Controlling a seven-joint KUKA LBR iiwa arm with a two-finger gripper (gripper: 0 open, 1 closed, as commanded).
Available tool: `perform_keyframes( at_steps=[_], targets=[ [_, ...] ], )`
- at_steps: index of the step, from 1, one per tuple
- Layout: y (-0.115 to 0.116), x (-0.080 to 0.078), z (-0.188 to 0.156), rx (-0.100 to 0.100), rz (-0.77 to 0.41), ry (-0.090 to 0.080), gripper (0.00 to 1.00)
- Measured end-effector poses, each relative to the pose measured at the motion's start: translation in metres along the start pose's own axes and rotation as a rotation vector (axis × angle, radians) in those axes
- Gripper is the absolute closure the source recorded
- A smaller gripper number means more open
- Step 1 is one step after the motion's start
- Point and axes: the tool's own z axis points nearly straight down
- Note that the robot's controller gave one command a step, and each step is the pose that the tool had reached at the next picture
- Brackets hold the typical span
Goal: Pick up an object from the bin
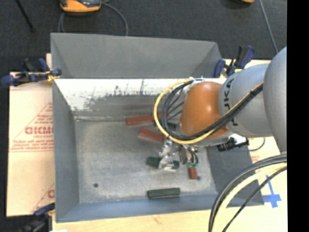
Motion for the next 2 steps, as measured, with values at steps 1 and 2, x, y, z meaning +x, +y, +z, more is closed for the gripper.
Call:
perform_keyframes(
  at_steps=[1,2],
  targets=[
    [0.000,0.001,-0.016,-0.001,0.000,0.002,1.00],
    [0.000,-0.001,-0.028,-0.002,0.001,-0.005,1.00]
  ],
)
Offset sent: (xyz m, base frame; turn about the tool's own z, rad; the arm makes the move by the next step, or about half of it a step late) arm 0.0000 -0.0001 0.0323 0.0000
